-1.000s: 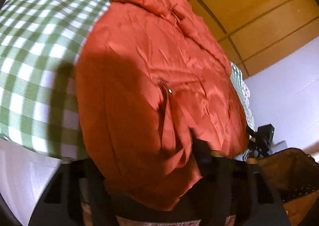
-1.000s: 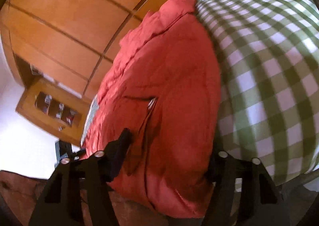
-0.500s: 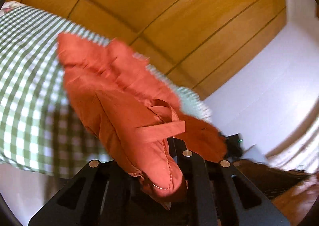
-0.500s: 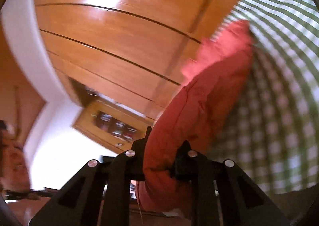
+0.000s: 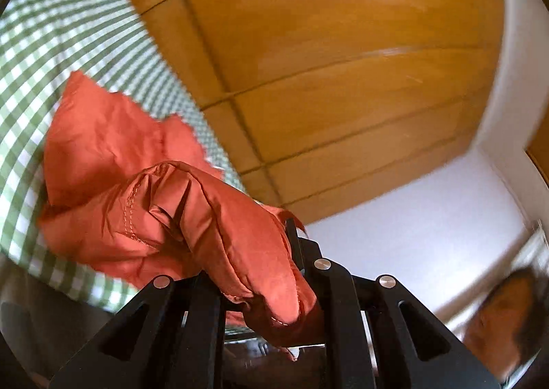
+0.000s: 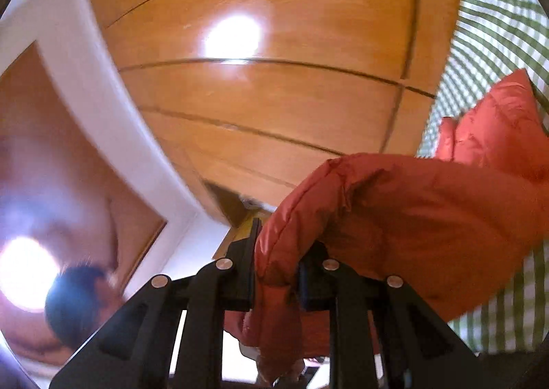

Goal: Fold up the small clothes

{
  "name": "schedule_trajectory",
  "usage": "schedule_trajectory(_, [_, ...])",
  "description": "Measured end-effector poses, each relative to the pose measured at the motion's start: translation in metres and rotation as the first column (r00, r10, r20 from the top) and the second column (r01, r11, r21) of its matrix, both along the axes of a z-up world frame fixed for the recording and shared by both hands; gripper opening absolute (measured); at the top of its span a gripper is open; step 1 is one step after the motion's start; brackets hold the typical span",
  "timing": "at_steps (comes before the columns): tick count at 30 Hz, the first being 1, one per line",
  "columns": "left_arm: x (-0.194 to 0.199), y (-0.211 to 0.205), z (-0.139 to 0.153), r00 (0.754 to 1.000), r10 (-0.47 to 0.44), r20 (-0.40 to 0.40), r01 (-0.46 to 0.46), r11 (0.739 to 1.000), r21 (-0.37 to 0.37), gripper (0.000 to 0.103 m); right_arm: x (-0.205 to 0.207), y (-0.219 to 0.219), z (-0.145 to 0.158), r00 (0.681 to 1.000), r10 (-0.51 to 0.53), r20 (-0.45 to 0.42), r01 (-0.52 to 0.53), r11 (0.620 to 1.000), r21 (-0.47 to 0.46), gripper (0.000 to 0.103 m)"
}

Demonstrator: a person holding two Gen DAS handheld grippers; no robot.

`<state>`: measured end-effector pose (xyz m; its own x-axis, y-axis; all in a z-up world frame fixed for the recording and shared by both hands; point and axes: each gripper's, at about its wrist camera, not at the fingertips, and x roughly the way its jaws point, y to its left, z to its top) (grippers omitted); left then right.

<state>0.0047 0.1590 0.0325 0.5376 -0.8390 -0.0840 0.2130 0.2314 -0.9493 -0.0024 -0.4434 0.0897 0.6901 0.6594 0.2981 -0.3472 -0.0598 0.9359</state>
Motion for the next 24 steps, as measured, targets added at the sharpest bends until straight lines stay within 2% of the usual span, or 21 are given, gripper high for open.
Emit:
schedule_trajectory(2, [0.030,-0.003,-0.010,0.999,0.006,-0.041,-0.007,1.000,-0.025,0.013,0.030,-0.005,-0.013,0.998,-0.033,-0.056,0.035,0.999,0.032,0.017])
schedule_trajectory(4, [0.054,-0.004,-0.017,0.998,0.029,-0.058,-0.029,1.000,-0.002,0.013,0.059,-0.011,-0.026,0.993,-0.066,-0.099,0.071,0.996,0.048,0.017])
schedule_trajectory(6, [0.080,-0.008,-0.025,0.995,0.052,-0.079,-0.050,0.998,0.034,0.013,0.078,-0.016,-0.037,0.983,-0.109,-0.145,0.112,0.994,0.010,0.017])
schedule_trajectory(9, [0.119,-0.016,-0.049,0.985,0.102,-0.139,-0.085,0.989,0.124,0.016,0.110,-0.021,-0.062,0.951,-0.180,-0.251,0.167,0.983,-0.074,0.017])
schedule_trajectory(10, [0.130,-0.019,-0.059,0.981,0.111,-0.161,-0.091,0.987,0.130,0.019,0.122,-0.022,-0.075,0.939,-0.202,-0.279,0.181,0.978,-0.100,0.017])
schedule_trajectory(12, [0.146,-0.025,-0.074,0.974,0.124,-0.192,-0.098,0.985,0.141,0.037,0.132,-0.024,-0.086,0.917,-0.241,-0.317,0.197,0.967,-0.162,0.022])
schedule_trajectory(13, [0.151,-0.027,-0.079,0.969,0.131,-0.208,-0.103,0.985,0.141,0.040,0.136,-0.024,-0.089,0.916,-0.259,-0.308,0.205,0.959,-0.196,0.024])
schedule_trajectory(14, [0.154,-0.028,-0.082,0.967,0.141,-0.214,-0.116,0.986,0.123,0.048,0.139,-0.022,-0.088,0.921,-0.268,-0.284,0.212,0.954,-0.213,0.032])
schedule_trajectory(15, [0.155,-0.027,-0.084,0.967,0.147,-0.207,-0.129,0.987,0.096,0.058,0.139,-0.022,-0.086,0.927,-0.271,-0.260,0.216,0.951,-0.220,0.044])
schedule_trajectory(16, [0.155,-0.026,-0.083,0.970,0.146,-0.197,-0.133,0.988,0.075,0.063,0.137,-0.023,-0.085,0.937,-0.263,-0.229,0.215,0.953,-0.212,0.051])
schedule_trajectory(17, [0.153,-0.024,-0.081,0.971,0.147,-0.187,-0.139,0.989,0.053,0.072,0.135,-0.024,-0.082,0.943,-0.257,-0.210,0.215,0.955,-0.205,0.067])
schedule_trajectory(18, [0.149,-0.019,-0.078,0.972,0.156,-0.177,-0.153,0.988,0.029,0.077,0.133,-0.025,-0.078,0.946,-0.261,-0.191,0.222,0.953,-0.204,0.077])
schedule_trajectory(20, [0.143,-0.009,-0.072,0.962,0.190,-0.196,-0.190,0.982,0.018,0.079,0.118,-0.029,-0.063,0.941,-0.294,-0.169,0.251,0.938,-0.238,0.083])
schedule_trajectory(22, [0.136,0.001,-0.061,0.950,0.245,-0.194,-0.245,0.969,0.021,0.079,0.099,-0.028,-0.037,0.927,-0.352,-0.128,0.290,0.891,-0.349,0.087])
schedule_trajectory(23, [0.128,0.003,-0.051,0.945,0.280,-0.166,-0.275,0.960,0.053,0.079,0.091,-0.025,-0.024,0.924,-0.368,-0.106,0.295,0.861,-0.414,0.087])
schedule_trajectory(24, [0.122,0.001,-0.037,0.941,0.317,-0.119,-0.303,0.945,0.123,0.080,0.090,-0.018,-0.011,0.922,-0.379,-0.078,0.293,0.815,-0.499,0.087])
